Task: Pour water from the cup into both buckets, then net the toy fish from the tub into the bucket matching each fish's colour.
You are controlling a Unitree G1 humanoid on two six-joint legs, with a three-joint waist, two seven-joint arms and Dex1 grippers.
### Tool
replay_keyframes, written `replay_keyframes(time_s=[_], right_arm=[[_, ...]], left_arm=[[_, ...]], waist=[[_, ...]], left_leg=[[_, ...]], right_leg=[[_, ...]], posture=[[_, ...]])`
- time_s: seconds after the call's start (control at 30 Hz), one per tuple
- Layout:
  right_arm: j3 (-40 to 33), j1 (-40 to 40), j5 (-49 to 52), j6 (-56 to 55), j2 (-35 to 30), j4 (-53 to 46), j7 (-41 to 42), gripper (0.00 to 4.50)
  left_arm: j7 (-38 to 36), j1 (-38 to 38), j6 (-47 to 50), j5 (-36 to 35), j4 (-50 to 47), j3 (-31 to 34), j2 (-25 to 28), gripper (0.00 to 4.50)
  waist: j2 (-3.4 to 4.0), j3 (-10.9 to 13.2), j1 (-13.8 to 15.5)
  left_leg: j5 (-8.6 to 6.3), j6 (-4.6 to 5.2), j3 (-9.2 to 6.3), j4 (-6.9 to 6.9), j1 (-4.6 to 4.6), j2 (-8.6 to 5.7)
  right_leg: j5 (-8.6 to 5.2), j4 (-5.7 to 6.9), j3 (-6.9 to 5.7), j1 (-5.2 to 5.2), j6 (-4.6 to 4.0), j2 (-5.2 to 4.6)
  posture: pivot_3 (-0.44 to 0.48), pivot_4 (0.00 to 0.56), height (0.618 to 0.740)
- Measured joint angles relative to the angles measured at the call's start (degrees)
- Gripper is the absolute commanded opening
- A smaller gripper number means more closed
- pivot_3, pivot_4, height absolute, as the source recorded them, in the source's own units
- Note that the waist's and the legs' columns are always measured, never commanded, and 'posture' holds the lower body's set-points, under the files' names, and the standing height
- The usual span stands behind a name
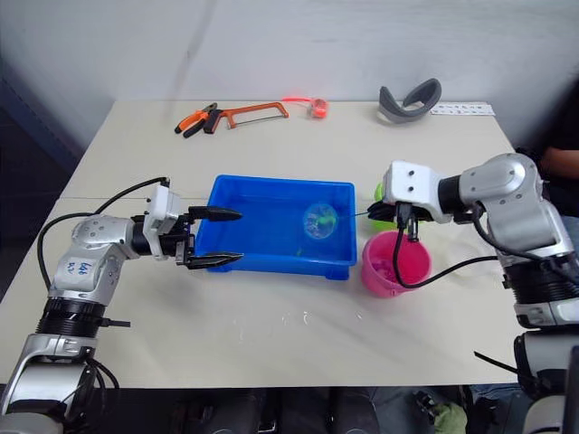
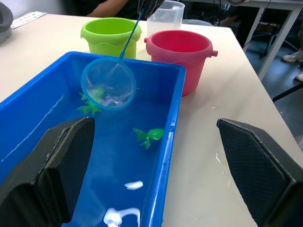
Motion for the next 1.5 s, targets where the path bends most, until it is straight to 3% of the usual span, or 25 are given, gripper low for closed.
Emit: replay_keyframes(time_s=[0.27,0.37,0.6,1.07,1.5], right_arm=[[1.03,2.48,-2.84,-4.46,0.46,-2.33,-2.17,0.00],[5.02,3.22,-5.89,-8.48,2.56,-4.15,-3.13,0.00],[5.92,3.82,-6.73,-8.10,4.39,-6.15,-3.07,0.00],[2.92,4.15,3.79,18.29,8.74,-7.04,-2.29,0.00],[0.50,-1.53,10.01,32.08,9.23,-0.61,-3.36,0.00]], left_arm=[[-0.72,0.05,-0.90,0.61,0.73,1.15,2.58,4.49],[-1.29,0.05,-0.91,0.72,1.10,1.14,2.81,4.49],[-1.78,0.03,-0.91,0.90,1.98,0.97,2.81,4.49],[-2.04,-0.12,-0.95,1.04,2.35,0.97,2.78,4.49],[-1.46,-0.14,-1.38,1.24,2.36,0.97,2.72,4.49]], waist=[[0.00,0.00,0.03],[0.00,0.00,0.00],[0.00,0.00,0.00],[-0.01,-0.01,0.02],[-0.01,-0.01,-0.02]], left_leg=[[0.00,0.01,-0.02,0.00,0.00,-0.01],[0.01,0.01,-0.03,0.00,0.00,0.00],[0.01,0.01,-0.03,0.00,0.00,0.00],[0.01,0.02,-0.07,0.00,0.00,-0.01],[0.01,0.02,-0.07,0.00,-0.01,-0.01]], right_leg=[[0.00,-0.01,-0.02,0.01,0.00,0.00],[0.00,0.00,-0.03,0.01,0.00,0.03],[0.00,0.00,-0.03,0.01,0.00,0.03],[0.00,0.01,-0.06,0.02,0.00,0.03],[0.00,0.01,-0.06,0.01,0.00,0.03]], posture=[[0.000,0.150,0.740],[0.000,0.150,0.740],[0.000,0.150,0.740],[0.000,0.150,0.740],[0.000,0.150,0.740]])
